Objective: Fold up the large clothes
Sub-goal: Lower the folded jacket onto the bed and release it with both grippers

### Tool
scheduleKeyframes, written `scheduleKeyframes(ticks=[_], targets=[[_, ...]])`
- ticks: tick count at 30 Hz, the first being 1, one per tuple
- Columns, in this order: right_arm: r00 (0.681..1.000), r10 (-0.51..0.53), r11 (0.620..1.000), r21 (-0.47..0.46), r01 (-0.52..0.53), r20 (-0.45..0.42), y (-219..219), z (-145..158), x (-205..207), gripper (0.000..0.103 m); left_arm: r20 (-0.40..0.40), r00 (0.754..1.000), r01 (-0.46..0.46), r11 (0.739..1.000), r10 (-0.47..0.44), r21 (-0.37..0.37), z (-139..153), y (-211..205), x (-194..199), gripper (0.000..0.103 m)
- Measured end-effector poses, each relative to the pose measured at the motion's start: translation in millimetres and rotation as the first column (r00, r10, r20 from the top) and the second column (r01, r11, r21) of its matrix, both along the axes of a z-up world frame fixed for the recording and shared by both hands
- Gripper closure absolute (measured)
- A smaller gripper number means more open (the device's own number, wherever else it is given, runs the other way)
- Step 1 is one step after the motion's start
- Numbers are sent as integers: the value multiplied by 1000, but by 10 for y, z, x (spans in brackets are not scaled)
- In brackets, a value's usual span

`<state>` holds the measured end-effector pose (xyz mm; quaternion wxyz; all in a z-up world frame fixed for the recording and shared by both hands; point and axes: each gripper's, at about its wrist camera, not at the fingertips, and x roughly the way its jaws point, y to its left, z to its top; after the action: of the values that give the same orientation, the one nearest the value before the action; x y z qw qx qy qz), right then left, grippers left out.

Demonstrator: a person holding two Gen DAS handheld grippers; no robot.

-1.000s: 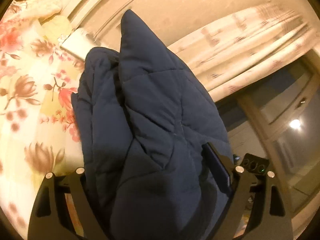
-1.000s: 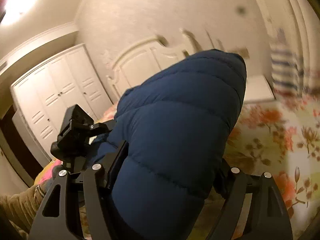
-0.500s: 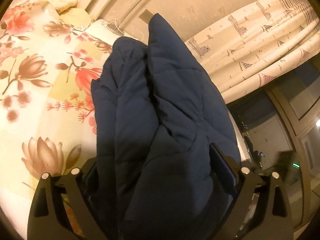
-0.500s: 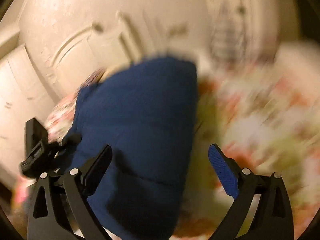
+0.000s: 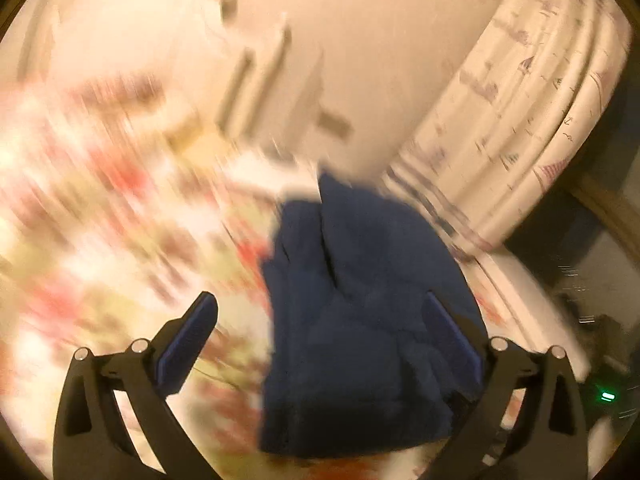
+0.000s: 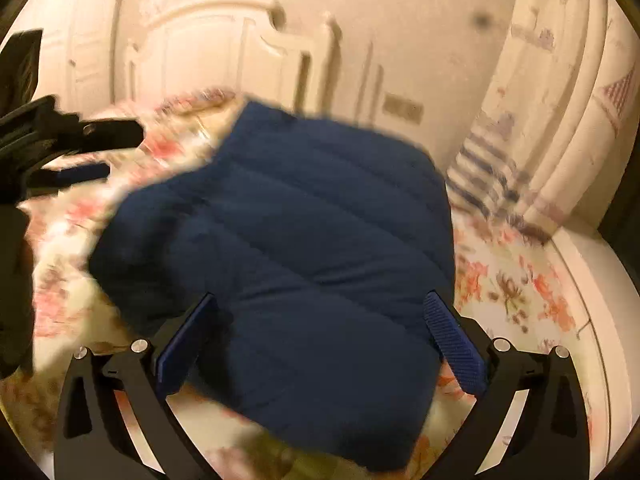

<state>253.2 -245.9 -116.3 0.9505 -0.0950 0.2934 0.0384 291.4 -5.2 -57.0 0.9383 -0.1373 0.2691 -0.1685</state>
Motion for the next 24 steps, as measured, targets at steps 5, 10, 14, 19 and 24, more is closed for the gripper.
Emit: scheduleKeyframes(ticks=[5, 10, 14, 19, 24], targets=[[989, -4, 993, 116, -14, 148, -89, 589, -604, 4, 338, 933, -216, 945, 125, 245, 906, -192, -833, 2], [962, -82, 990, 133, 49, 259, -174, 1098, -1141, 4, 481, 837, -420, 871, 262, 256, 1374, -301, -1484, 2], [944, -125, 984, 163, 77, 304, -266, 1237, -1526, 4, 438, 874, -342, 906, 209, 250, 1325, -313, -1806, 2], [938, -128, 980, 188, 69, 321, -299, 1305, -1844, 4, 367, 917, -277, 913, 158, 299, 1020, -474, -1925, 2], [931, -124, 980, 188, 61, 344, -300, 1333, -1952, 4, 333, 937, -231, 906, 109, 355, 761, -636, -1967, 2]])
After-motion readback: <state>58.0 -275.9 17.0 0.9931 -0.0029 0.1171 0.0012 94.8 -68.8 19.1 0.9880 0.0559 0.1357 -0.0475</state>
